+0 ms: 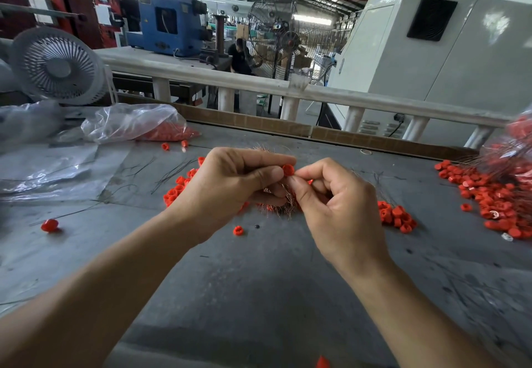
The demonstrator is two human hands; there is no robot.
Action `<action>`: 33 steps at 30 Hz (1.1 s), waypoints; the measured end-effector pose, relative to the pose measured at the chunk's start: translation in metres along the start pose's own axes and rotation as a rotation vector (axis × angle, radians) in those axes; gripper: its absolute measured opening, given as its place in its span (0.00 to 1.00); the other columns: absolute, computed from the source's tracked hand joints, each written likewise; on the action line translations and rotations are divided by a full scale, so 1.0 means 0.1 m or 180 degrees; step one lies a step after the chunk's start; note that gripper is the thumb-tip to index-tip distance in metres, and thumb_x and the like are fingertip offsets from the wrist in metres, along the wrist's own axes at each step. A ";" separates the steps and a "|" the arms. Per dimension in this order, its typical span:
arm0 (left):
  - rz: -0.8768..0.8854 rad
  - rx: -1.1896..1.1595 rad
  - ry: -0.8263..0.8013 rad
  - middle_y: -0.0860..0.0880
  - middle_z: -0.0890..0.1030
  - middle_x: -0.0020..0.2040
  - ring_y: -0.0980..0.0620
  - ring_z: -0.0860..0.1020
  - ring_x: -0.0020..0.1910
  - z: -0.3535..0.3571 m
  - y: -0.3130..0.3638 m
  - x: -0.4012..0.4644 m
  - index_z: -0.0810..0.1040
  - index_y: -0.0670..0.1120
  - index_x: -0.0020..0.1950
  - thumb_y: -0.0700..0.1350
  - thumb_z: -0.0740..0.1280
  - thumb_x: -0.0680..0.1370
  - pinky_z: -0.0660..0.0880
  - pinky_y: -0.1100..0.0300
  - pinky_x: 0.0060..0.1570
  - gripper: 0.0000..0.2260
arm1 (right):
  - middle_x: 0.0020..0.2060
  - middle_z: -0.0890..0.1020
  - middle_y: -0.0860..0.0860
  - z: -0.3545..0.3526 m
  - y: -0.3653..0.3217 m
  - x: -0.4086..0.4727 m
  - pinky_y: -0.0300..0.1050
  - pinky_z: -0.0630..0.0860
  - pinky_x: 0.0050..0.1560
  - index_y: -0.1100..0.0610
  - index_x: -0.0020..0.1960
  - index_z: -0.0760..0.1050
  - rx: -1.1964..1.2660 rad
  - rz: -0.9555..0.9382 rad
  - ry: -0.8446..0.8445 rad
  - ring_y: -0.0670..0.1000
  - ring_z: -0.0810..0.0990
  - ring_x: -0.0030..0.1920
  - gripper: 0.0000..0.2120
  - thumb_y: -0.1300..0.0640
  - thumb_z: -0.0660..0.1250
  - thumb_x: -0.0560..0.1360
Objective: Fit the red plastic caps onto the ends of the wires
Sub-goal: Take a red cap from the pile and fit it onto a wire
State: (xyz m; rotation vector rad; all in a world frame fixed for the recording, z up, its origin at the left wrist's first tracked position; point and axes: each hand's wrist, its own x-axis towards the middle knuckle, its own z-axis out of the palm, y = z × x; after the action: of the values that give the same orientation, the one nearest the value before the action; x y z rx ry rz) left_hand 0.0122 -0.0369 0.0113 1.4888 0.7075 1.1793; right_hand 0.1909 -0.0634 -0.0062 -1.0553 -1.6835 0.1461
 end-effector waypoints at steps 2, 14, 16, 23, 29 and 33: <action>0.0005 -0.0007 -0.0001 0.42 0.86 0.44 0.47 0.84 0.43 0.00 -0.01 0.00 0.84 0.41 0.58 0.34 0.67 0.78 0.83 0.58 0.45 0.11 | 0.25 0.73 0.36 0.00 -0.01 0.00 0.28 0.64 0.30 0.54 0.44 0.80 0.0019 0.0023 -0.0017 0.42 0.73 0.26 0.05 0.59 0.73 0.78; 0.0051 -0.0097 0.0066 0.35 0.84 0.45 0.46 0.84 0.43 -0.02 -0.06 0.03 0.86 0.43 0.57 0.40 0.70 0.76 0.83 0.57 0.45 0.11 | 0.33 0.81 0.45 0.00 -0.04 -0.01 0.34 0.73 0.33 0.54 0.48 0.79 0.0455 0.0206 -0.0114 0.44 0.79 0.33 0.03 0.60 0.69 0.80; 0.0037 -0.0095 0.0084 0.33 0.84 0.47 0.45 0.84 0.44 -0.03 -0.07 0.03 0.86 0.42 0.58 0.39 0.69 0.76 0.83 0.56 0.46 0.12 | 0.34 0.82 0.47 0.00 -0.04 -0.01 0.41 0.76 0.34 0.54 0.48 0.79 0.0460 0.0196 -0.0134 0.47 0.80 0.34 0.03 0.60 0.69 0.81; -0.0009 -0.0095 -0.0017 0.42 0.86 0.43 0.48 0.84 0.43 -0.03 -0.07 0.03 0.84 0.41 0.59 0.35 0.67 0.79 0.82 0.59 0.45 0.11 | 0.34 0.82 0.49 0.01 -0.02 -0.03 0.49 0.77 0.36 0.54 0.47 0.79 0.0425 0.0226 -0.0069 0.50 0.81 0.35 0.04 0.60 0.71 0.80; -0.0020 0.0029 -0.0005 0.39 0.85 0.45 0.47 0.84 0.44 -0.03 -0.08 0.03 0.85 0.42 0.59 0.35 0.67 0.79 0.82 0.58 0.46 0.11 | 0.33 0.82 0.47 0.02 -0.01 -0.02 0.47 0.77 0.34 0.54 0.45 0.80 0.0219 0.0202 -0.0030 0.48 0.81 0.34 0.04 0.60 0.72 0.79; -0.0009 0.0131 -0.0020 0.39 0.86 0.47 0.46 0.85 0.45 -0.03 -0.09 0.03 0.85 0.42 0.59 0.34 0.66 0.80 0.83 0.57 0.46 0.11 | 0.32 0.81 0.47 0.03 0.01 -0.02 0.48 0.77 0.34 0.54 0.45 0.80 0.0177 0.0235 -0.0050 0.48 0.81 0.33 0.05 0.60 0.72 0.79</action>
State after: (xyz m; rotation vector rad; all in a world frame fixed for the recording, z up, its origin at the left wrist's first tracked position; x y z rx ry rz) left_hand 0.0118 -0.0311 0.0038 1.5245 0.7330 1.1636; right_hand 0.1888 -0.0632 -0.0092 -1.0775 -1.6459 0.2479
